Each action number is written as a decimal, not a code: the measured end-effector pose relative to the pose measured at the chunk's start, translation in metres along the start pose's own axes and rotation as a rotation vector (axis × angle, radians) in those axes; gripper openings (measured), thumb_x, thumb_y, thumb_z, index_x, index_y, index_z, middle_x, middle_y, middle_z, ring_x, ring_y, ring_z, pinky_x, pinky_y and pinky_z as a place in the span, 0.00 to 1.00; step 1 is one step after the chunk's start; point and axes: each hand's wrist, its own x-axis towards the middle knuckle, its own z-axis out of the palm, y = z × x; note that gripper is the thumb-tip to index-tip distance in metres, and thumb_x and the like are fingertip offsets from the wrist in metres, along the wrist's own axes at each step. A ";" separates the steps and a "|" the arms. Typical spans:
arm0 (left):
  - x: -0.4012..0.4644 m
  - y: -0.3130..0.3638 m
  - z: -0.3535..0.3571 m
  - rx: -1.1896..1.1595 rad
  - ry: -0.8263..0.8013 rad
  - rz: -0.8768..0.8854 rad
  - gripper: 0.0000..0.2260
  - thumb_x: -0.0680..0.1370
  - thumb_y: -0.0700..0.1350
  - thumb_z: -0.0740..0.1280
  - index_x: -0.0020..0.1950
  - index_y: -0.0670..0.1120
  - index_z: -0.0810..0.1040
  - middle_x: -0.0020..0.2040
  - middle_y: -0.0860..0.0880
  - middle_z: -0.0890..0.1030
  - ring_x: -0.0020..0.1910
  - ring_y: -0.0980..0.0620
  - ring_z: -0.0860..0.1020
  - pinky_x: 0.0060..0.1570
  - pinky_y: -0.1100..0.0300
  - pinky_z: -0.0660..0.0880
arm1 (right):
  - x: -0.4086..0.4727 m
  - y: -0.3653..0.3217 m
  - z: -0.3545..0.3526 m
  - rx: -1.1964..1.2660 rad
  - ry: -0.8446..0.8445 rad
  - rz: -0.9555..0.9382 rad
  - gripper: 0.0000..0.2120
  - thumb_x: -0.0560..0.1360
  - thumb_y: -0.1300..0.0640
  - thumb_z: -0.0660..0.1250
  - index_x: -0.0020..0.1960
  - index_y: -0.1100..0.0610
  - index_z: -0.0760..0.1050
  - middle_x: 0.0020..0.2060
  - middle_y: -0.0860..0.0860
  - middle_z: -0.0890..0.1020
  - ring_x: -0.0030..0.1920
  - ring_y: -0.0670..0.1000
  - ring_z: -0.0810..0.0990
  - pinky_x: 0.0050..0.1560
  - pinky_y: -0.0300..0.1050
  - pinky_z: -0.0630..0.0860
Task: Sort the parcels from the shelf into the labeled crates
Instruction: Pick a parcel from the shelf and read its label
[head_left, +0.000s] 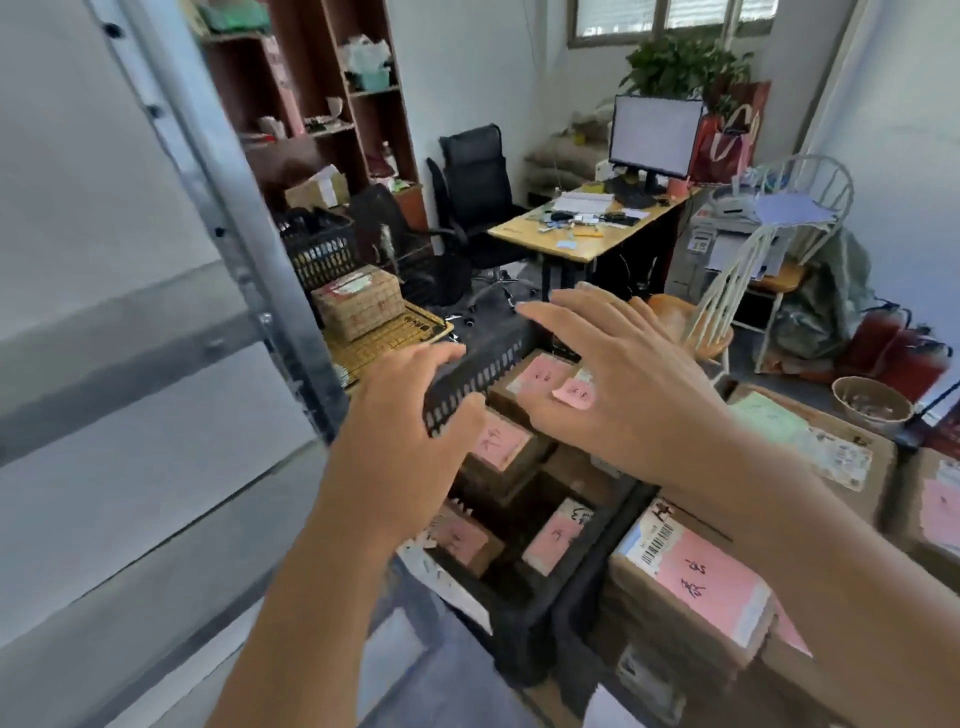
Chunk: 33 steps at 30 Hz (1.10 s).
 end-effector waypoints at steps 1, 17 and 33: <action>-0.009 -0.011 -0.022 0.034 0.048 -0.007 0.22 0.82 0.62 0.60 0.76 0.62 0.69 0.74 0.60 0.72 0.75 0.58 0.67 0.76 0.50 0.68 | 0.009 -0.025 0.001 0.000 0.009 -0.029 0.35 0.76 0.29 0.56 0.80 0.40 0.59 0.78 0.42 0.65 0.81 0.48 0.57 0.80 0.62 0.57; -0.371 -0.192 -0.420 0.446 0.713 -0.567 0.25 0.80 0.63 0.60 0.79 0.66 0.66 0.84 0.59 0.61 0.86 0.56 0.52 0.81 0.47 0.60 | 0.012 -0.577 0.105 0.422 -0.111 -0.748 0.39 0.71 0.27 0.51 0.80 0.39 0.58 0.79 0.45 0.64 0.82 0.49 0.56 0.82 0.58 0.51; -0.654 -0.298 -0.638 0.624 1.060 -1.074 0.25 0.82 0.61 0.62 0.80 0.64 0.64 0.82 0.57 0.66 0.78 0.53 0.66 0.67 0.54 0.65 | -0.056 -0.994 0.181 0.743 -0.313 -1.218 0.35 0.75 0.33 0.60 0.79 0.41 0.61 0.77 0.44 0.68 0.76 0.49 0.63 0.78 0.58 0.61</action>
